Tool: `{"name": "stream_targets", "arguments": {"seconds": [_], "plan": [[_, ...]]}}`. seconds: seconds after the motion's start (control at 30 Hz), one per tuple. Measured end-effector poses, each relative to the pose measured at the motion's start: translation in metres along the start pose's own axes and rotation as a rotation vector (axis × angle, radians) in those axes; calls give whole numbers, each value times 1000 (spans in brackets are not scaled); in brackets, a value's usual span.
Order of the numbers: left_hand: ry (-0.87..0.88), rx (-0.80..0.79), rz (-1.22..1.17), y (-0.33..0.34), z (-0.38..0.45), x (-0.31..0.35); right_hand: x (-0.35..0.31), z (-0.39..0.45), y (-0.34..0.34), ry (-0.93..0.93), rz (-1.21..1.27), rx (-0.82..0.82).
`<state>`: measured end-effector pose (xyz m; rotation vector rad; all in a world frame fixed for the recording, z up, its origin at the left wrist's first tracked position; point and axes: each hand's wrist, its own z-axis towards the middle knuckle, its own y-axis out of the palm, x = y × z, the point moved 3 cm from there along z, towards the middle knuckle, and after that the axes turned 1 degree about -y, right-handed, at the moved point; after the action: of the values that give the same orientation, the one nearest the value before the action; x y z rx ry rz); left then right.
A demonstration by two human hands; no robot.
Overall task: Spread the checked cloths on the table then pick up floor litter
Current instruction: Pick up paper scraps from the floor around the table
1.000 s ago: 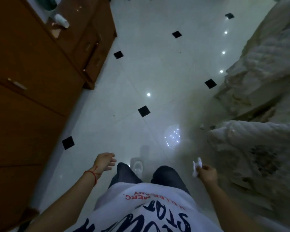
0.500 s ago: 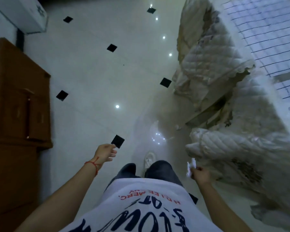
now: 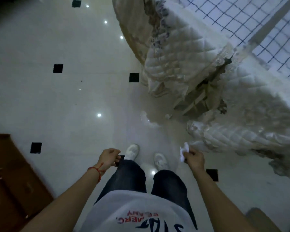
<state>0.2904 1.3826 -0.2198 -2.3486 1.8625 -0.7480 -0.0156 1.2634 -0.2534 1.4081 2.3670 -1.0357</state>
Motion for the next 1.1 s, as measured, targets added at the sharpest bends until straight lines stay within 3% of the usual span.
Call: {"name": "stream_targets", "arguments": {"seconds": [0.23, 0.47, 0.8, 1.1], "plan": [[97, -150, 233, -7, 66, 55, 24, -12, 52, 126, 119, 126], [158, -270, 390, 49, 132, 59, 62, 12, 101, 124, 315, 157], [212, -314, 347, 163, 296, 25, 152, 183, 159, 19, 284, 162], [469, -275, 452, 280, 484, 27, 221, 352, 198, -103, 184, 227]]}}
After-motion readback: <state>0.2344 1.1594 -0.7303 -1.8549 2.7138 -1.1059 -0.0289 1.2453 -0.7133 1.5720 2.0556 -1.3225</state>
